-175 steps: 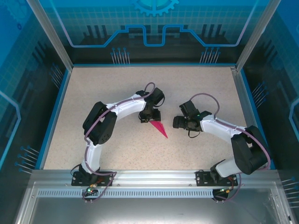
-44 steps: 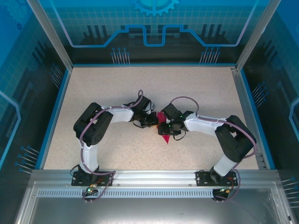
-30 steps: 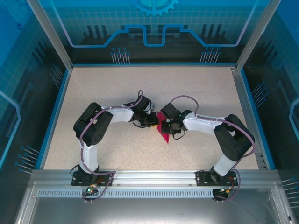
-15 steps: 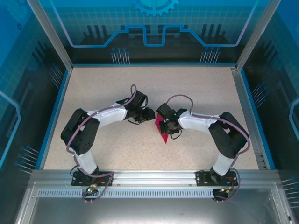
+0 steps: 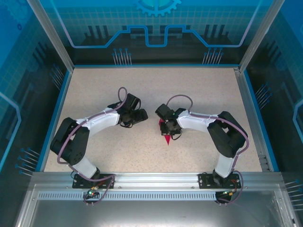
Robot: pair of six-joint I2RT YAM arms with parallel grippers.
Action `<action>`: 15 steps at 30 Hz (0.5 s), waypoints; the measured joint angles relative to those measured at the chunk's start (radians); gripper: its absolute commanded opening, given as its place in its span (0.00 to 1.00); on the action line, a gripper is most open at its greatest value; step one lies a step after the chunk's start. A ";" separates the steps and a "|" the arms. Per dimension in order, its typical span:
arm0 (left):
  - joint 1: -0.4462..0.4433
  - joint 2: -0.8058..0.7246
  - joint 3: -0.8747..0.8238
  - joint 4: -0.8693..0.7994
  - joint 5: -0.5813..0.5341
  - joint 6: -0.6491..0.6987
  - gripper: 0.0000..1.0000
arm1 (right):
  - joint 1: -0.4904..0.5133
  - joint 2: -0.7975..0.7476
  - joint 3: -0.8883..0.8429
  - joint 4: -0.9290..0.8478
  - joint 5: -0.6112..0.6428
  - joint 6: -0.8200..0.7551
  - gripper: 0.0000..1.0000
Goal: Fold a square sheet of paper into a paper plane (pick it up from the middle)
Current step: Move a paper plane to the center of the table.
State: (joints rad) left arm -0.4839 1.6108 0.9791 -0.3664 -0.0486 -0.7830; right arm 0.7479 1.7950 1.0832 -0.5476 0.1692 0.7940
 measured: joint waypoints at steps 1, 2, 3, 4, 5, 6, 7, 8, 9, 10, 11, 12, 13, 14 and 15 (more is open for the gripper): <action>0.001 -0.011 -0.002 -0.006 -0.015 -0.001 0.93 | 0.000 0.000 0.007 -0.010 0.008 0.000 0.10; 0.001 -0.023 -0.004 -0.012 -0.032 -0.002 0.96 | 0.000 0.000 0.015 -0.018 0.013 0.000 0.10; 0.002 -0.032 -0.007 -0.016 -0.045 -0.003 0.98 | 0.000 0.000 0.022 -0.026 0.017 0.000 0.10; 0.003 -0.044 -0.010 -0.023 -0.061 -0.003 0.98 | 0.001 0.001 0.029 -0.031 0.023 0.000 0.10; 0.005 -0.054 -0.014 -0.029 -0.076 -0.004 0.98 | 0.001 0.003 0.036 -0.037 0.027 0.000 0.10; 0.007 -0.061 -0.018 -0.034 -0.089 -0.005 0.99 | 0.001 0.006 0.040 -0.040 0.031 0.000 0.10; 0.010 -0.068 -0.021 -0.040 -0.099 -0.005 0.98 | 0.001 0.012 0.045 -0.040 0.033 0.000 0.10; 0.015 -0.072 -0.024 -0.045 -0.109 -0.005 0.99 | 0.001 0.021 0.049 -0.041 0.033 0.001 0.10; 0.019 -0.073 -0.027 -0.048 -0.114 -0.004 0.98 | 0.001 0.029 0.051 -0.044 0.033 0.000 0.10; 0.025 -0.075 -0.031 -0.051 -0.121 -0.005 0.99 | 0.001 0.042 0.055 -0.045 0.033 0.001 0.10; 0.031 -0.076 -0.034 -0.054 -0.124 -0.004 0.98 | 0.001 0.051 0.057 -0.046 0.033 0.002 0.11; 0.034 -0.076 -0.036 -0.058 -0.128 -0.004 0.98 | 0.001 0.054 0.061 -0.049 0.033 0.003 0.12; 0.037 -0.076 -0.038 -0.060 -0.132 -0.004 0.98 | 0.001 0.056 0.066 -0.051 0.033 0.003 0.12; 0.040 -0.076 -0.039 -0.063 -0.133 -0.004 0.98 | 0.001 0.060 0.069 -0.053 0.032 0.003 0.12; 0.042 -0.076 -0.040 -0.066 -0.135 -0.004 0.99 | 0.001 0.063 0.071 -0.055 0.032 0.003 0.12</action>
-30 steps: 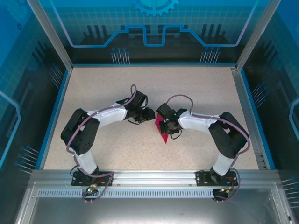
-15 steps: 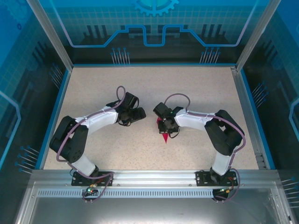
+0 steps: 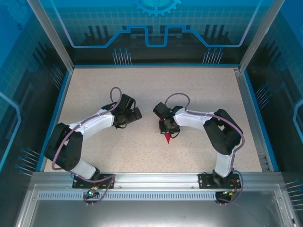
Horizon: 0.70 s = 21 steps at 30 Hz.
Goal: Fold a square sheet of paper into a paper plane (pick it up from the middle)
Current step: Move a paper plane to the center of the table.
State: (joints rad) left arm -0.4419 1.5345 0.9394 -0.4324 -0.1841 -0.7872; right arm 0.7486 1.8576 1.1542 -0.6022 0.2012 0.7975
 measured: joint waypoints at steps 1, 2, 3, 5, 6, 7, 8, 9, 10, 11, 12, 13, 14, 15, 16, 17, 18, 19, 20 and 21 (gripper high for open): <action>0.000 0.000 0.000 -0.003 -0.002 0.000 0.98 | 0.000 0.001 0.002 -0.002 0.000 0.000 0.12; 0.001 0.000 0.000 -0.005 -0.003 0.000 0.99 | 0.001 0.002 0.004 -0.004 0.000 0.000 0.12; 0.001 0.000 0.000 -0.007 -0.003 0.000 0.98 | 0.002 0.003 0.006 -0.007 0.000 0.000 0.11; 0.001 -0.001 0.000 -0.010 -0.004 0.000 0.98 | 0.003 0.004 0.011 -0.011 0.001 0.000 0.10; 0.002 -0.002 0.000 -0.011 -0.004 0.000 0.98 | 0.003 0.004 0.013 -0.013 0.000 0.000 0.10; 0.003 -0.004 0.000 -0.013 -0.004 0.000 0.98 | 0.003 0.005 0.019 -0.018 0.001 -0.001 0.10; 0.006 -0.009 0.000 -0.016 -0.004 0.000 0.98 | 0.004 0.006 0.027 -0.023 0.001 -0.002 0.11; 0.010 -0.014 0.000 -0.019 -0.004 0.000 0.98 | 0.004 0.007 0.039 -0.030 0.001 -0.004 0.10; 0.015 -0.023 -0.002 -0.020 -0.006 0.000 0.98 | 0.003 0.009 0.056 -0.037 0.002 -0.009 0.11; 0.021 -0.033 -0.006 -0.021 -0.008 0.000 0.99 | 0.003 0.012 0.081 -0.043 0.003 -0.014 0.11; 0.028 -0.045 -0.010 -0.024 -0.009 0.000 0.99 | 0.003 0.017 0.105 -0.048 0.004 -0.019 0.11; 0.034 -0.057 -0.015 -0.029 -0.011 0.000 0.99 | 0.000 0.026 0.137 -0.049 0.005 -0.029 0.11; 0.040 -0.070 -0.021 -0.033 -0.014 0.000 0.98 | -0.003 0.037 0.169 -0.049 0.005 -0.035 0.11; 0.045 -0.081 -0.026 -0.036 -0.015 0.000 0.98 | -0.010 0.053 0.203 -0.048 0.005 -0.043 0.11; 0.050 -0.092 -0.032 -0.039 -0.019 0.000 0.99 | -0.017 0.073 0.237 -0.047 0.003 -0.051 0.11; 0.054 -0.103 -0.039 -0.042 -0.022 0.000 0.98 | -0.028 0.097 0.273 -0.043 0.001 -0.060 0.11; 0.056 -0.111 -0.043 -0.045 -0.022 0.000 0.98 | -0.038 0.118 0.302 -0.043 0.000 -0.067 0.11; 0.060 -0.120 -0.048 -0.049 -0.023 0.000 0.98 | -0.050 0.145 0.333 -0.043 -0.002 -0.077 0.11; 0.062 -0.129 -0.054 -0.053 -0.023 0.000 0.98 | -0.064 0.174 0.365 -0.041 -0.003 -0.085 0.12; 0.064 -0.134 -0.057 -0.057 -0.024 0.000 0.99 | -0.075 0.196 0.390 -0.042 -0.003 -0.092 0.12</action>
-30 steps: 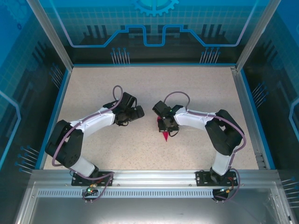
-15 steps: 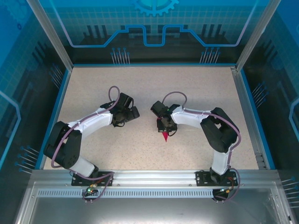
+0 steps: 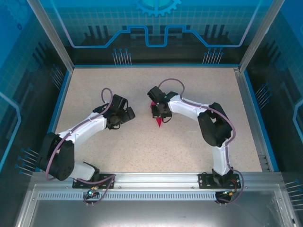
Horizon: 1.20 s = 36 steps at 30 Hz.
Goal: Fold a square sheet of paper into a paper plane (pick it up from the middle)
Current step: Move a paper plane to the center of the table, then reset both arms
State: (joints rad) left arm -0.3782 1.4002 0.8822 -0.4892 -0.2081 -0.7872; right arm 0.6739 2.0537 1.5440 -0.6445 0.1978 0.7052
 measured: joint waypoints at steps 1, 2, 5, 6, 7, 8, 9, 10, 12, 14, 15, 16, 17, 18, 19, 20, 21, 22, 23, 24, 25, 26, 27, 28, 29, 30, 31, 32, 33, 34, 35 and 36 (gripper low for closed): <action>0.002 -0.006 -0.004 -0.004 -0.002 0.000 0.98 | -0.012 0.024 0.024 -0.001 -0.002 -0.007 0.12; 0.004 -0.010 -0.008 -0.005 -0.005 0.000 0.98 | -0.024 0.047 0.049 -0.003 -0.004 -0.014 0.12; 0.011 -0.020 -0.016 -0.013 -0.006 0.000 0.99 | -0.050 0.102 0.113 -0.018 -0.004 -0.034 0.14; 0.013 -0.021 -0.016 -0.014 -0.006 0.000 0.98 | -0.055 0.115 0.129 -0.023 -0.005 -0.038 0.14; 0.015 -0.022 -0.016 -0.015 -0.006 0.001 0.98 | -0.060 0.130 0.147 -0.030 -0.004 -0.042 0.14; 0.017 -0.022 -0.016 -0.015 -0.006 0.003 0.99 | -0.062 0.143 0.163 -0.038 -0.002 -0.045 0.14; 0.020 -0.022 -0.016 -0.015 -0.006 0.007 0.99 | -0.063 0.154 0.177 -0.046 -0.001 -0.048 0.15; 0.023 -0.022 -0.016 -0.015 -0.005 0.013 0.98 | -0.064 0.169 0.192 -0.055 0.001 -0.052 0.15; 0.033 -0.022 -0.016 -0.022 -0.006 0.031 0.99 | -0.065 0.187 0.208 -0.066 0.002 -0.054 0.17; 0.046 -0.022 -0.015 -0.032 -0.011 0.055 0.98 | -0.066 0.196 0.212 -0.080 0.002 -0.059 0.21; 0.053 -0.022 -0.014 -0.035 -0.014 0.063 0.98 | -0.066 0.196 0.212 -0.088 0.002 -0.061 0.24; 0.061 -0.022 -0.013 -0.039 -0.019 0.074 0.98 | -0.066 0.196 0.215 -0.097 0.002 -0.064 0.29; 0.069 -0.022 -0.011 -0.042 -0.025 0.084 0.99 | -0.066 0.196 0.220 -0.105 0.001 -0.071 0.36; 0.075 -0.022 -0.007 -0.047 -0.031 0.090 0.98 | -0.066 0.196 0.225 -0.109 0.000 -0.072 0.42; 0.082 -0.023 -0.002 -0.050 -0.039 0.099 0.98 | -0.066 0.192 0.230 -0.113 -0.003 -0.080 0.47; 0.088 -0.024 0.005 -0.053 -0.047 0.109 0.98 | -0.066 0.183 0.230 -0.115 -0.006 -0.082 0.51; 0.093 -0.027 0.011 -0.052 -0.056 0.116 0.98 | -0.066 0.169 0.230 -0.120 -0.008 -0.083 0.56; 0.098 -0.034 0.017 -0.052 -0.066 0.127 0.99 | -0.066 0.145 0.229 -0.125 -0.010 -0.089 0.61; 0.101 -0.043 0.021 -0.052 -0.076 0.135 0.99 | -0.066 0.121 0.228 -0.126 -0.010 -0.090 0.66; 0.106 -0.056 0.024 -0.052 -0.089 0.145 0.98 | -0.066 0.083 0.223 -0.126 -0.006 -0.094 0.71; 0.110 -0.073 0.025 -0.048 -0.100 0.159 0.98 | -0.066 0.039 0.216 -0.125 0.002 -0.098 0.75; 0.116 -0.090 0.025 -0.045 -0.111 0.169 0.98 | -0.067 -0.012 0.204 -0.121 0.012 -0.101 0.79; 0.122 -0.110 0.025 -0.040 -0.121 0.184 0.99 | -0.069 -0.070 0.183 -0.113 0.024 -0.105 0.83; 0.130 -0.132 0.024 -0.032 -0.132 0.196 0.99 | -0.074 -0.134 0.157 -0.105 0.039 -0.108 0.87; 0.138 -0.155 0.021 -0.019 -0.143 0.211 0.98 | -0.081 -0.193 0.127 -0.092 0.057 -0.108 0.91; 0.148 -0.183 0.013 0.000 -0.155 0.224 0.98 | -0.093 -0.265 0.085 -0.074 0.077 -0.114 0.96; 0.157 -0.208 0.004 0.015 -0.168 0.241 0.98 | -0.109 -0.327 0.042 -0.058 0.098 -0.115 0.99; 0.166 -0.229 -0.007 0.028 -0.180 0.250 0.99 | -0.128 -0.380 -0.002 -0.041 0.117 -0.118 0.99; 0.177 -0.250 -0.021 0.045 -0.194 0.266 0.98 | -0.154 -0.438 -0.058 -0.021 0.141 -0.124 0.99; 0.188 -0.266 -0.039 0.066 -0.208 0.278 0.98 | -0.181 -0.483 -0.110 -0.004 0.161 -0.128 0.99; 0.198 -0.278 -0.056 0.086 -0.220 0.293 0.98 | -0.210 -0.522 -0.163 0.011 0.183 -0.131 0.99; 0.208 -0.287 -0.079 0.111 -0.230 0.304 0.98 | -0.239 -0.557 -0.217 0.025 0.206 -0.135 0.99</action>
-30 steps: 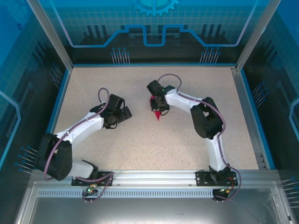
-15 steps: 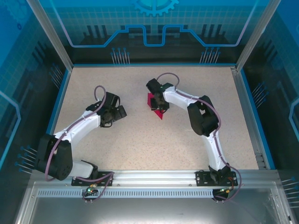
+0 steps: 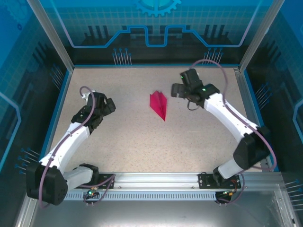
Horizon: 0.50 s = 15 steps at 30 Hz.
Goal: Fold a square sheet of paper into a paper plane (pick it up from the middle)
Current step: Reset both arms
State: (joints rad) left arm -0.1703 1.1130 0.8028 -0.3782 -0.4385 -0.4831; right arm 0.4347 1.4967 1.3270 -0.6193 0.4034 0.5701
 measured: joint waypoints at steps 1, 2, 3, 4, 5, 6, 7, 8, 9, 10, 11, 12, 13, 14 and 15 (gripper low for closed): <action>0.010 -0.006 -0.026 0.031 -0.010 0.015 0.99 | -0.031 -0.033 -0.060 0.018 0.030 -0.005 1.00; 0.015 -0.007 -0.047 0.056 -0.018 0.025 0.98 | -0.055 -0.057 -0.109 0.032 0.056 -0.011 0.99; 0.021 -0.006 -0.075 0.090 -0.026 0.043 0.99 | -0.079 -0.085 -0.167 0.058 0.084 -0.018 0.99; 0.025 -0.005 -0.102 0.123 -0.033 0.059 0.99 | -0.102 -0.114 -0.229 0.085 0.112 -0.029 0.99; 0.028 -0.004 -0.128 0.155 -0.040 0.076 0.98 | -0.120 -0.142 -0.285 0.112 0.135 -0.041 0.99; 0.032 -0.001 -0.156 0.195 -0.046 0.097 0.99 | -0.142 -0.178 -0.351 0.147 0.161 -0.058 0.99; 0.036 0.002 -0.185 0.236 -0.050 0.119 0.99 | -0.161 -0.214 -0.412 0.187 0.179 -0.076 0.99; 0.039 0.006 -0.210 0.277 -0.053 0.138 0.98 | -0.179 -0.248 -0.469 0.225 0.192 -0.092 0.99; 0.044 0.010 -0.238 0.321 -0.055 0.160 0.98 | -0.203 -0.289 -0.535 0.269 0.201 -0.111 0.99; 0.049 0.014 -0.264 0.362 -0.054 0.181 0.98 | -0.226 -0.320 -0.588 0.309 0.206 -0.129 0.99; 0.054 0.020 -0.282 0.394 -0.051 0.199 0.98 | -0.247 -0.344 -0.637 0.357 0.210 -0.147 0.99; 0.060 0.029 -0.301 0.436 -0.045 0.218 0.98 | -0.266 -0.362 -0.689 0.415 0.213 -0.167 0.99; 0.067 0.040 -0.317 0.477 -0.035 0.236 0.99 | -0.281 -0.373 -0.747 0.488 0.217 -0.191 0.99; 0.071 0.049 -0.328 0.507 -0.025 0.251 0.99 | -0.288 -0.375 -0.790 0.541 0.217 -0.211 0.99; 0.076 0.061 -0.340 0.549 -0.010 0.268 0.98 | -0.293 -0.369 -0.832 0.591 0.214 -0.232 1.00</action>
State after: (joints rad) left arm -0.0944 1.1744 0.4629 0.1703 -0.4488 -0.2150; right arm 0.1417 1.1275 0.4953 -0.0288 0.6174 0.3382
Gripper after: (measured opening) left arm 0.986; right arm 0.994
